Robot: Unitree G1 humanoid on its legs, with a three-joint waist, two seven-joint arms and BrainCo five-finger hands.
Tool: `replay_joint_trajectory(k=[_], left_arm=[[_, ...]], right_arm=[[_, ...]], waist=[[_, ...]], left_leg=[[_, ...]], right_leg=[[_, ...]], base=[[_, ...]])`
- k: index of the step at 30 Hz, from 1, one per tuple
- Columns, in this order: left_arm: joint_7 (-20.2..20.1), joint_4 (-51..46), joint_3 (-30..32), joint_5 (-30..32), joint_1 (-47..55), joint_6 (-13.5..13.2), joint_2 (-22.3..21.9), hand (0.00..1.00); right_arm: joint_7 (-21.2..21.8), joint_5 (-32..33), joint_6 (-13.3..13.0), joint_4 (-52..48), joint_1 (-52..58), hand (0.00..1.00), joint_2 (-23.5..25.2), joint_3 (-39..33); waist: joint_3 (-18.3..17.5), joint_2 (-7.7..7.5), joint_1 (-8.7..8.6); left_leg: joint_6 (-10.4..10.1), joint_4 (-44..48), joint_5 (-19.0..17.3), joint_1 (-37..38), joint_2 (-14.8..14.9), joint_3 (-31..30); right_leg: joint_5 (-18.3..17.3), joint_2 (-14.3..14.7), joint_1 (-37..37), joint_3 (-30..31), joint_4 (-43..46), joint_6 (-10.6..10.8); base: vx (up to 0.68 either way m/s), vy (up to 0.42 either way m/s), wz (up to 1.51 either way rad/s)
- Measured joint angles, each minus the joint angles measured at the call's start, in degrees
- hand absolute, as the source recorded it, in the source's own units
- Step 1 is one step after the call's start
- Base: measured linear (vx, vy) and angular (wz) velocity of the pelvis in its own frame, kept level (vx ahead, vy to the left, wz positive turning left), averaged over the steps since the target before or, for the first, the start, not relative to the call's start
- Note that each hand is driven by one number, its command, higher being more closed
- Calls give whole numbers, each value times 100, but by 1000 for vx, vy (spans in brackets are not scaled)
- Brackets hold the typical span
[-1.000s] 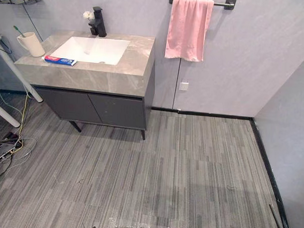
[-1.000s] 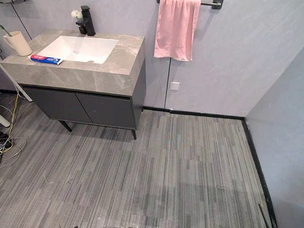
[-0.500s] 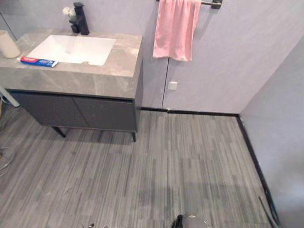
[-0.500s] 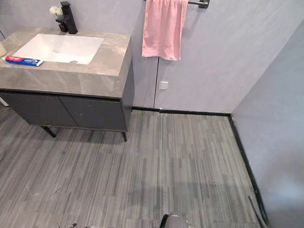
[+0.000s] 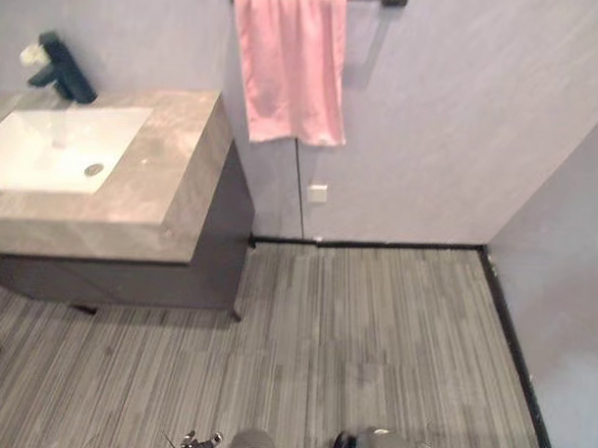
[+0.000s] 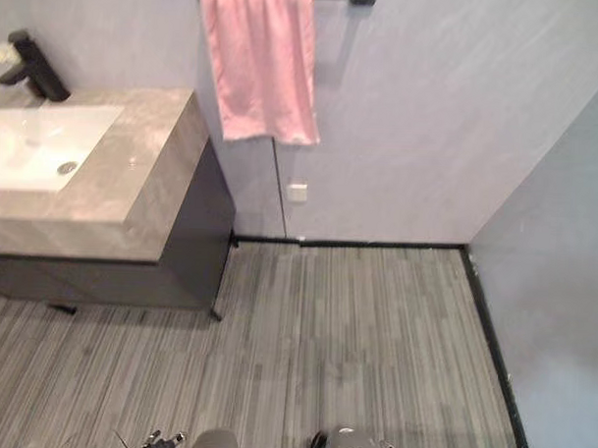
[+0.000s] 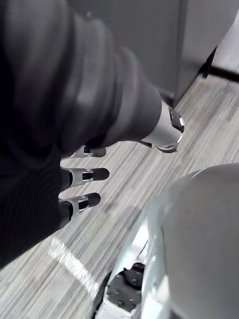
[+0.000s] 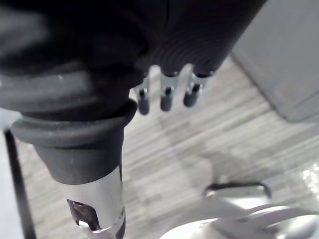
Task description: Organize washtable
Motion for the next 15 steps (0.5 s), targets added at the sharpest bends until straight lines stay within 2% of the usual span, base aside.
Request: replay_joint_trajectory(k=[2,3,4,5,6,7,8,9,10,11,12,13,14,15], left_arm=[[4,-72,-32,-18,-1,-14,4,0],[10,-82,-24,-85,-32,-20,6,0],[16,-80,-26,-96,-43,-33,2,0],[20,-77,-27,-97,-61,-46,-16,0],[26,-62,-32,-138,-7,-50,-65,0],[36,-39,-23,-206,35,-42,-75,0],[35,-57,-41,-203,14,-45,-1,0],[36,-107,-59,-215,-54,-47,49,0],[53,-239,-189,-208,-121,-59,110,0],[69,-493,-286,-461,-135,-60,104,0],[84,-633,-342,-552,-158,-57,74,0],[134,-896,-477,-688,-175,-61,21,0],[154,-1226,-557,-758,-173,-75,-87,0],[161,-1556,-661,-766,-236,-117,-222,0]], right_arm=[[-11,2,2,0,-194,0,-16,100],[-18,21,-19,-11,-540,0,38,210],[-18,69,-46,-27,-662,0,49,286],[-15,74,-57,-39,-706,0,48,291],[-12,123,-88,-75,-704,0,99,291],[-16,198,-107,-105,-685,0,203,294],[-19,218,-106,-115,-665,0,334,291],[-14,223,-113,-126,-620,0,382,258],[-17,229,-98,-107,-531,0,429,105],[-20,227,-82,-177,-415,0,474,33],[-20,228,-80,-248,-326,0,486,16],[-18,225,-80,-319,-246,0,487,14],[-6,216,-68,-377,-207,0,483,66],[-5,189,-74,-606,-155,0,447,149]], waist=[[29,-3,45],[171,-86,188],[210,-141,314],[212,-146,366],[191,-110,490],[159,-120,603],[130,-324,605],[103,-426,550],[122,-515,575],[141,-556,583],[151,-552,550],[157,-545,530],[188,-495,455],[246,-392,420]], left_leg=[[13,-348,-29,-546,-178,249],[84,-1415,-108,-1054,-493,670],[63,-2653,-32,-1294,-859,724],[50,-3193,86,-1342,-998,672],[239,-4007,439,-1358,-1223,525],[580,-3913,1231,-1321,-1381,259],[624,-3798,1123,-1313,-1550,266],[659,-3786,995,-1302,-1619,258],[696,-3696,727,-1208,-1730,229],[714,-3580,458,-973,-1862,179],[746,-3522,300,-820,-1914,132],[787,-3457,90,-549,-2013,56],[838,-3482,-92,-86,-2079,-49],[863,-3614,-231,463,-2052,-184]], right_leg=[[24,104,387,102,-396,43],[34,144,901,270,-845,111],[13,137,1184,388,-1071,172],[-17,143,1270,444,-1157,240],[-95,201,1491,577,-1262,376],[-171,163,1694,744,-1226,495],[-173,22,1694,725,-1055,500],[-169,-110,1572,670,-764,510],[-141,-297,1181,694,313,559],[269,-510,628,663,1826,689],[613,-638,350,664,2619,653],[780,-844,-49,672,3739,568],[688,-1038,-405,687,4675,596],[491,-1114,-736,623,5020,543]], base=[[547,-201,-37],[821,-139,-65],[836,-96,-70],[553,7,-65],[643,100,-81],[679,115,-64],[707,113,-15],[583,72,33],[711,93,41],[828,120,35],[664,101,42],[631,66,49],[587,33,50],[566,13,39]])
